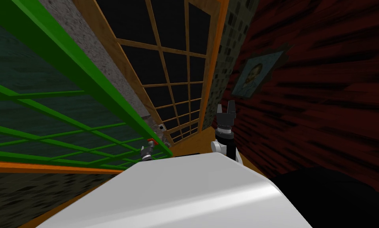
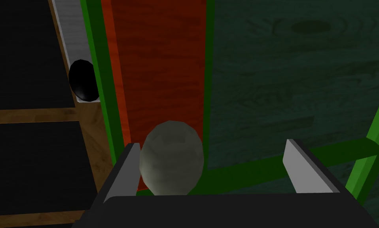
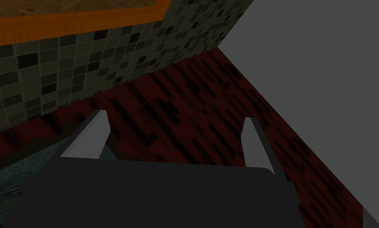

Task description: Pull the door open

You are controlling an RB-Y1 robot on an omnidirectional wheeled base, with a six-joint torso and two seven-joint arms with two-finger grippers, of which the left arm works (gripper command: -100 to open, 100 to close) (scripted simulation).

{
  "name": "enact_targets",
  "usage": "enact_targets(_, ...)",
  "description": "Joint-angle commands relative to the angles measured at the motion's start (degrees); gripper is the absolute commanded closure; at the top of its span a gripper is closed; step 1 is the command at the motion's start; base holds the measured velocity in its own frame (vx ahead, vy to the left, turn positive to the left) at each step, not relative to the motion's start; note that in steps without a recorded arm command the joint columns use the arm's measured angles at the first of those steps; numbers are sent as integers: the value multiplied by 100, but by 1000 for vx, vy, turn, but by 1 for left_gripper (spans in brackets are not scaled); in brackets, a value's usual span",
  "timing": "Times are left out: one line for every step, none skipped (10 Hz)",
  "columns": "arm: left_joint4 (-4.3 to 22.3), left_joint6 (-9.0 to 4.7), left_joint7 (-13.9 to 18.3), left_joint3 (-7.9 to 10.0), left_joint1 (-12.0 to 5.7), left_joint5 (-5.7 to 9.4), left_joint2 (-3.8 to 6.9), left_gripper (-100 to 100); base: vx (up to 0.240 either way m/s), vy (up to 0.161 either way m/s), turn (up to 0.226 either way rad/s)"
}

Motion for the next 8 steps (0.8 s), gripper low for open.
enact_targets(225, 57, -34, 114, -19, 50, 106, 100, -36, -1, 17)
enact_targets(160, 57, -34, 114, -19, 50, 106, 100, -7, -3, -3)
enact_targets(155, 57, -34, 114, -19, 50, 106, 100, 9, 0, 6)
enact_targets(225, 57, -34, 114, -19, 50, 106, 100, 16, 15, -8)
enact_targets(238, 58, 18, 120, 13, 70, 120, 100, -5, 1, -8)
enact_targets(277, 63, 174, 138, 109, 130, 163, 100, -74, -25, 9)
enact_targets(123, 63, 174, 138, 109, 130, 163, 100, -105, -34, 19)
enact_targets(214, 63, 174, 138, 109, 130, 163, 100, -75, -20, 33)
